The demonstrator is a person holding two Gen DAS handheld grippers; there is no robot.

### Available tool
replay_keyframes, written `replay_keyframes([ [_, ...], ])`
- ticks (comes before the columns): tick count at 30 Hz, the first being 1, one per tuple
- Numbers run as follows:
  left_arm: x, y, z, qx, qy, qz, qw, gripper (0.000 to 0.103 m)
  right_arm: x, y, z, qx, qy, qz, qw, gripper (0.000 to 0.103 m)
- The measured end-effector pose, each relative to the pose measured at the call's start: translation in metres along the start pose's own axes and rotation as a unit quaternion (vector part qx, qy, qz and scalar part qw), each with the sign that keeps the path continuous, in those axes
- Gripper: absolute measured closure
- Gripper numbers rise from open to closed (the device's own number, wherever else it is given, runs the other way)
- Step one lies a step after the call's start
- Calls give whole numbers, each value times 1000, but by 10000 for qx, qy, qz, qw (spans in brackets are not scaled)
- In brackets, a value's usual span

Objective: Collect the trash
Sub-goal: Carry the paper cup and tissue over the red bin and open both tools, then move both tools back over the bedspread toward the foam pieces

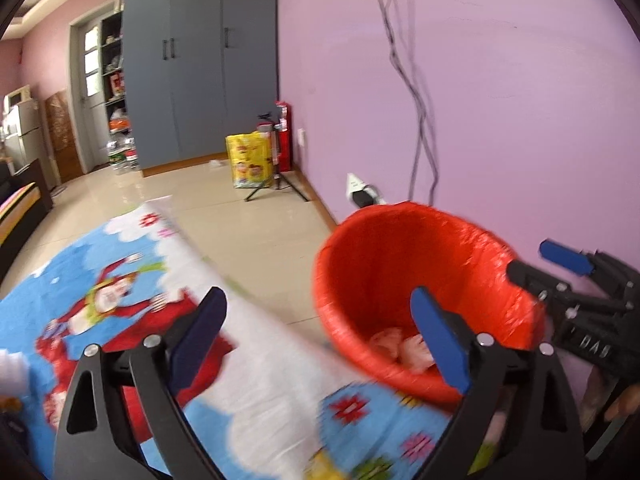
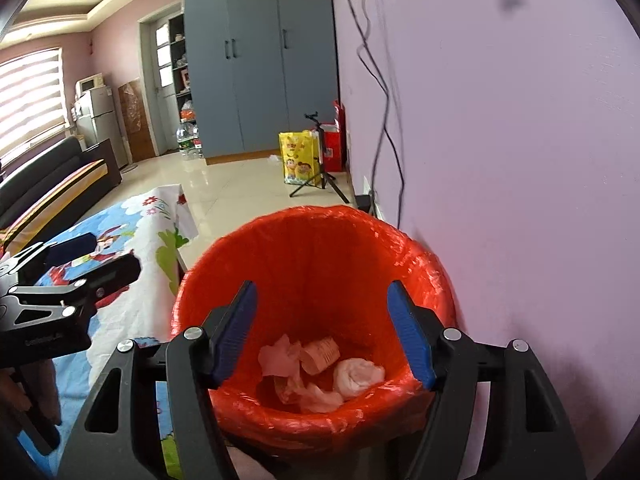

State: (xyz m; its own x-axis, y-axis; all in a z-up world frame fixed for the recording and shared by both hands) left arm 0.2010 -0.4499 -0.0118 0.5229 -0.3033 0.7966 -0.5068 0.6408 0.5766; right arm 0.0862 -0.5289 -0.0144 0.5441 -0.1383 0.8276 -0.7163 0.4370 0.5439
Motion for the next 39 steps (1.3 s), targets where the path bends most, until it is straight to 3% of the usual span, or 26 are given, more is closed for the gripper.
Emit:
replay_keyframes([
  [6, -12, 39, -67, 262, 587, -79, 9979, 7, 10, 9, -37, 159, 545, 126, 9983, 34],
  [18, -26, 183, -157, 1006, 970, 451, 9892, 6, 46, 71, -111, 523, 1114, 788, 9893, 33],
  [23, -18, 248, -169, 1442, 873, 1111, 9794, 5, 62, 120, -129, 719, 888, 899, 9894, 30],
  [30, -6, 302, -171, 1366, 1124, 1614, 9709, 5, 109, 196, -156, 858, 1153, 1465, 9787, 19],
  [33, -9, 304, -164, 1522, 779, 1750, 9696, 5, 105, 199, -169, 1066, 1174, 1527, 9755, 19],
  [39, -37, 298, -174, 1614, 610, 1319, 9761, 5, 91, 152, -213, 1654, 1285, 1269, 9695, 19],
])
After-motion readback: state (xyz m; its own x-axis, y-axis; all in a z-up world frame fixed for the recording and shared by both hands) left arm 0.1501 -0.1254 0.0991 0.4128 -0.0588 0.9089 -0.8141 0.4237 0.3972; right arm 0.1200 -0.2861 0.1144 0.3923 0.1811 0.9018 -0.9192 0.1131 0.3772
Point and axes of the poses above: each gripper's, at about its wrist camera, not at the fingertips, and y roughly against the way its jaws point, z to its right, x to its top, the point moved 4 cm from there along -y, roughly the way its jaws point, and after that the axes turned 14 degrees about y, right-handed, at the moved point
